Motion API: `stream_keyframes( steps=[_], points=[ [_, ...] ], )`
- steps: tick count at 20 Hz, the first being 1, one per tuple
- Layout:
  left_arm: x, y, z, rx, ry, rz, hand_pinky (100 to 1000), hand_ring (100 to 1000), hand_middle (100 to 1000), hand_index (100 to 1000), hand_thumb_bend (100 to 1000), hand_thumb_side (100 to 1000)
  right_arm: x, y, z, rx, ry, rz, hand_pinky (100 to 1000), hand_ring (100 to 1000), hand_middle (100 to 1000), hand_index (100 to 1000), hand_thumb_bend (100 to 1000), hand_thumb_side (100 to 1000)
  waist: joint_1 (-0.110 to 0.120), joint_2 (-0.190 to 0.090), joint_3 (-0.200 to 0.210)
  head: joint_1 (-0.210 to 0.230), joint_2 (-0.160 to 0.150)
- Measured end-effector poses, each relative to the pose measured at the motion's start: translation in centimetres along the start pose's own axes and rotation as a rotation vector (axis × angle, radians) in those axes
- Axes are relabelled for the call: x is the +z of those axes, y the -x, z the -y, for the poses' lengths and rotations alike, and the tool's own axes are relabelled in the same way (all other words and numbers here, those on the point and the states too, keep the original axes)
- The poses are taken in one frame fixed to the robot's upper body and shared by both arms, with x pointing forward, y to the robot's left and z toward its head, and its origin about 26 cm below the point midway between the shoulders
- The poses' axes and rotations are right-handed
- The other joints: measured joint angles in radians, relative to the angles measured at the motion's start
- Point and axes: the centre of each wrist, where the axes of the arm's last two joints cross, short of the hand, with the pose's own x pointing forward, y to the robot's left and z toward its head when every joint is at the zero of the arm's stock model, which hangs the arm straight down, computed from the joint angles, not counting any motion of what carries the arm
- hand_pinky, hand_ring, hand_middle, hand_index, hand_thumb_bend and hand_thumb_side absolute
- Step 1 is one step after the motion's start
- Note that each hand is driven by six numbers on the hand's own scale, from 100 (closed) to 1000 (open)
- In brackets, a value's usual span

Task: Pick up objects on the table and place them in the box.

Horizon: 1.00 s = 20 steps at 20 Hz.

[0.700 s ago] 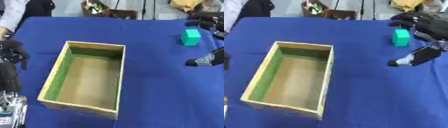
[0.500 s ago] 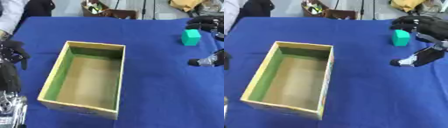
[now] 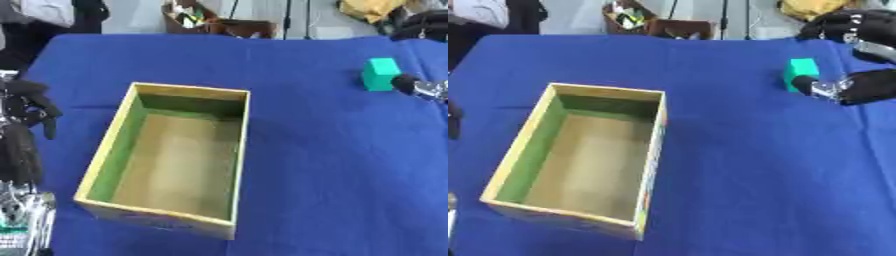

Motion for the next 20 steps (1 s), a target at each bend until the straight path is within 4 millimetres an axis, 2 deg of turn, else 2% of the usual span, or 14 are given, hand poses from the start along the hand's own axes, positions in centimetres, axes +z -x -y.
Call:
stream_keyframes(
  steps=[2, 8, 13, 20],
  points=[
    [0.1, 0.1, -0.1, -0.005, 0.001, -0.003, 100, 340, 357, 523, 100, 938, -0.1, 0.4, 0.7, 0.018, -0.018, -0.010, 860, 1000, 928, 944, 615, 882, -0.001, 0.000, 0.003, -0.004, 0.000],
    [0.5, 0.2, -0.3, -0.016, 0.004, -0.011, 100, 339, 357, 522, 100, 936, -0.7, 2.6, 1.6, 0.054, -0.115, -0.052, 864, 1000, 928, 959, 592, 811, -0.002, 0.004, 0.017, -0.021, 0.011],
    [0.8, 0.4, -0.5, -0.034, 0.006, -0.017, 100, 337, 357, 522, 100, 935, -0.9, 4.6, 1.5, 0.059, -0.177, -0.084, 864, 1000, 927, 961, 574, 798, 0.008, 0.025, 0.024, -0.011, 0.037],
    [0.9, 0.5, -0.6, -0.045, 0.007, -0.011, 100, 336, 357, 521, 100, 934, -0.8, 6.2, 1.0, 0.061, -0.202, -0.129, 865, 1000, 930, 964, 568, 790, 0.020, 0.043, 0.029, 0.001, 0.041]
  ],
)
